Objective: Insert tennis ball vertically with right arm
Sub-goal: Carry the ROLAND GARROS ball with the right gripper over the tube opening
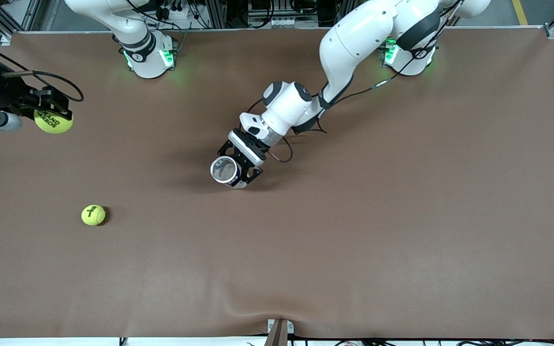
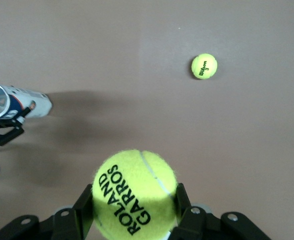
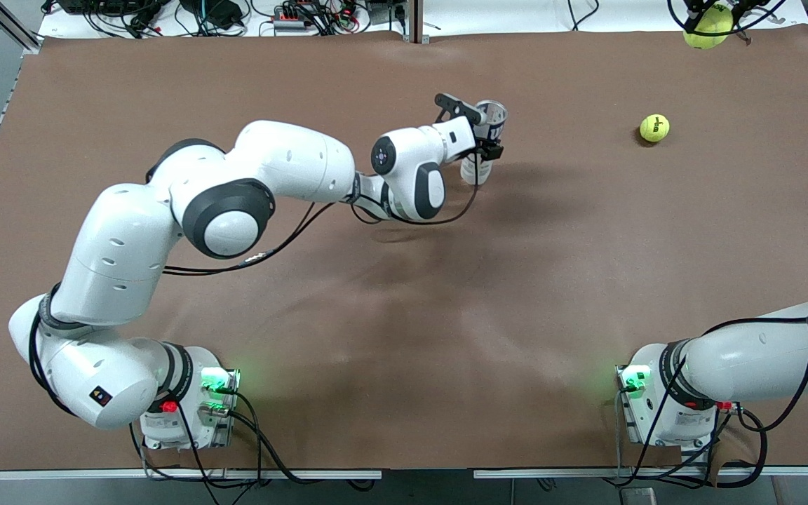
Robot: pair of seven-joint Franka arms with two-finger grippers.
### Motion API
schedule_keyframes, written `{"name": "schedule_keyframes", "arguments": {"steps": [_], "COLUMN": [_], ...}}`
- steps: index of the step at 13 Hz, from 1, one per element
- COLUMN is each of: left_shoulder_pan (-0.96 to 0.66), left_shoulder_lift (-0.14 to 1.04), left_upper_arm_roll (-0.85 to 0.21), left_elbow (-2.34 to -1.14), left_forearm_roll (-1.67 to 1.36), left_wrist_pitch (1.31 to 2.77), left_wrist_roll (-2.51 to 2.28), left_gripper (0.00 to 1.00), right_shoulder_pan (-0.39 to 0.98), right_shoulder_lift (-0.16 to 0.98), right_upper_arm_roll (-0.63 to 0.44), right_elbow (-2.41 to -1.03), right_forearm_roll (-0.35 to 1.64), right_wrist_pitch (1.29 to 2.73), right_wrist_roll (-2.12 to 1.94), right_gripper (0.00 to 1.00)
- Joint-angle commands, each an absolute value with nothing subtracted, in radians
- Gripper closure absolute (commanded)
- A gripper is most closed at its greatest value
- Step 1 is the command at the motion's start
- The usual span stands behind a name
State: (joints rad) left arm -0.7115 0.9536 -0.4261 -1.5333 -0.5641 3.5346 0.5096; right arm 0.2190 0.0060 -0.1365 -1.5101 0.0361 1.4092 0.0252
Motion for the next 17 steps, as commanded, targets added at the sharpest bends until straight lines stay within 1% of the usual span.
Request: {"name": "schedule_keyframes", "arguments": {"steps": [1,4,7,10,11,17], "left_shoulder_pan": [-0.738,-0.756,-0.77,-0.77,-0.77,-0.77], "left_shoulder_lift": [0.983,0.992,1.008,1.014,1.019,1.026], "left_upper_arm_roll": [-0.419,-0.41,-0.387,-0.383,-0.383,-0.383], "left_elbow": [-1.48,-1.47,-1.468,-1.468,-1.468,-1.471], "left_forearm_roll": [-0.586,-0.588,-0.588,-0.588,-0.588,-0.592], "left_wrist_pitch": [3.554,3.554,3.554,3.554,3.554,3.554], "left_wrist_roll": [0.503,0.497,0.497,0.497,0.497,0.497], "left_gripper": [0.3,0.3,0.29,0.27,0.26,0.23], "right_shoulder_pan": [0.215,0.279,0.346,0.39,0.396,0.416], "right_shoulder_lift": [0.006,0.031,0.099,0.179,0.192,0.287], "right_upper_arm_roll": [-0.092,-0.048,-0.038,-0.003,0.021,0.063], "right_elbow": [-1.517,-1.52,-1.52,-1.519,-1.52,-1.526], "right_forearm_roll": [0.057,0.058,0.103,0.103,0.1,0.106], "right_wrist_pitch": [1.445,1.509,1.616,1.71,1.709,1.738], "right_wrist_roll": [0.104,0.276,0.441,0.572,0.589,0.581], "right_gripper": [1.0,1.0,1.0,1.0,1.0,1.0]}}
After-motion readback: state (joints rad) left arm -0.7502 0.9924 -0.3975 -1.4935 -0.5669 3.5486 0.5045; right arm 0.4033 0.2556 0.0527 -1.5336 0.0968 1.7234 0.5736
